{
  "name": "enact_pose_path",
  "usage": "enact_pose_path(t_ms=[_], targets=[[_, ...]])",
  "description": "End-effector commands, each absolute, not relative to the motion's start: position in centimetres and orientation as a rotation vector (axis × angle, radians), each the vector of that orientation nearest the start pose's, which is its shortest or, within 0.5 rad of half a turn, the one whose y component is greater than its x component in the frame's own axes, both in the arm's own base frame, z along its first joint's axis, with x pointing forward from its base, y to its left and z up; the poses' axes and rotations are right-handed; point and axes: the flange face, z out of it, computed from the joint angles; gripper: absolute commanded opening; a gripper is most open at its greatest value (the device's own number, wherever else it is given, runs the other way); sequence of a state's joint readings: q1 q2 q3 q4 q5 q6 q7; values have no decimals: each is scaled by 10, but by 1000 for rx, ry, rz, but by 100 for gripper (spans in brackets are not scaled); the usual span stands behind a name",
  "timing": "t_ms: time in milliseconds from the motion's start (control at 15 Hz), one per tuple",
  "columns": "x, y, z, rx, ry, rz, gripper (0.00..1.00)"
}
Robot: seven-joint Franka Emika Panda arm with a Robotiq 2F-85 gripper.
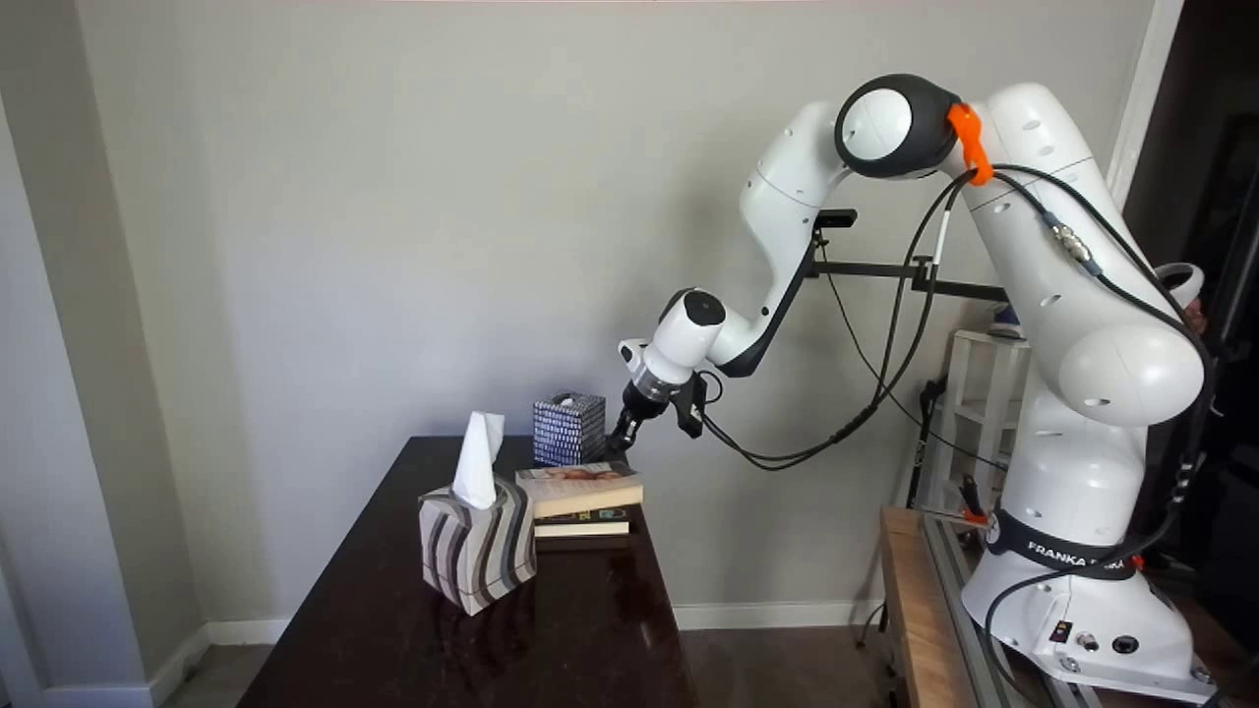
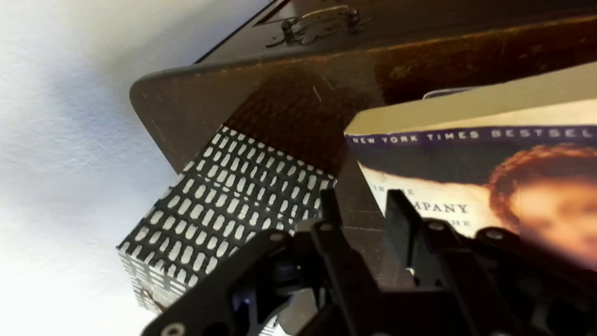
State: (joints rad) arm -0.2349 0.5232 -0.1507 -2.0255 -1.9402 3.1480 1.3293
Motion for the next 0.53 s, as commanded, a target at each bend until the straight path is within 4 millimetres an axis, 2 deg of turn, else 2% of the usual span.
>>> enact_pose_path(t_ms=[0,267,333,467], targets=[[529,-144,176,-3299,-445,-825,65],[528,-159,174,-3326,-409,-828,93],[528,-161,173,-3331,-402,-827,98],[531,-165,171,-3335,-386,-835,100]])
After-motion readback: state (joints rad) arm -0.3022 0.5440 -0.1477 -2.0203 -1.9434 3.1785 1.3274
